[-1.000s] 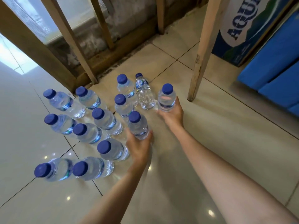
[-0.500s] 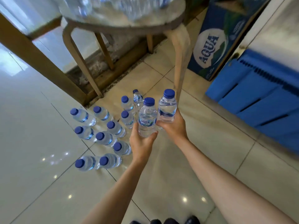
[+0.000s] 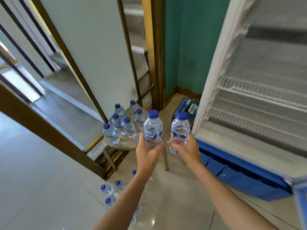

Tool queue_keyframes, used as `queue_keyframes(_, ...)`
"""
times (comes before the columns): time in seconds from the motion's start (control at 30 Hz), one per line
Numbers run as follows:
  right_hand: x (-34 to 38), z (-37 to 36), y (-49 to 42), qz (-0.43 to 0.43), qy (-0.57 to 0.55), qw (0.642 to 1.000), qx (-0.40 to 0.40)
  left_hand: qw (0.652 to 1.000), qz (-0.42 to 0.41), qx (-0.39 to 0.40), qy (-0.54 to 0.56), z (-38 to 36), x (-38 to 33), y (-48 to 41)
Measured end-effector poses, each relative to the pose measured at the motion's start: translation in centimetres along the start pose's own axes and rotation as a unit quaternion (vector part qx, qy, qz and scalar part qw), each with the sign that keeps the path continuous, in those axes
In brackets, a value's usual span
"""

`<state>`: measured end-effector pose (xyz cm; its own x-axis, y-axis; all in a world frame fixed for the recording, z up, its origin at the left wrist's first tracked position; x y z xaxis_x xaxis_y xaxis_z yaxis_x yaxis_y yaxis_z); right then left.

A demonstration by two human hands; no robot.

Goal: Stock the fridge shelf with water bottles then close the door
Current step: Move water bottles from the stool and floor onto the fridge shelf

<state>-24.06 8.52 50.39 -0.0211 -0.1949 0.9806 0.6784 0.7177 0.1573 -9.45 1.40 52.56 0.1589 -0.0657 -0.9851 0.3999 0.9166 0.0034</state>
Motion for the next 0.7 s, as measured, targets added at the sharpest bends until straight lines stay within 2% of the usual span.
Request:
queue_keyframes(0.17, 14.8, 7.0, 0.6, 0.054, -0.013, 0.996, -0.063, 0.997, -0.071, 0.043, 0.001, -2.3, -16.1, -2.1)
queue_keyframes(0.37, 29.7, 16.4, 1.0, 0.139, -0.014, 0.984, -0.115, 0.978, -0.172, 0.117, 0.020, -8.8, -32.0, -3.5)
queue_keyframes(0.53, 38.5, 25.3, 1.0, 0.213, -0.008, 0.962, -0.171, 0.953, -0.252, 0.164, 0.022, -16.2, -42.6, -5.0)
queue_keyframes(0.7, 45.2, 35.5, -1.4, 0.253, 0.012, 0.932, -0.258, 0.935, -0.290, 0.198, 0.052, -24.6, -50.9, -7.4)
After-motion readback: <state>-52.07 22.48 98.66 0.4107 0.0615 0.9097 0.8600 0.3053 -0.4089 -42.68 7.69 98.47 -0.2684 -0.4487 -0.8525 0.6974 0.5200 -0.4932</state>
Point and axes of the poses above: each hand's wrist, its own y-axis away from the middle knuckle, its own z-axis out of the back of the hand, x = y × z, the point moved 5 cm from there along -y, towards the middle knuckle, and after that the axes turned 2 degrees about -y, right-handed, at the moved point
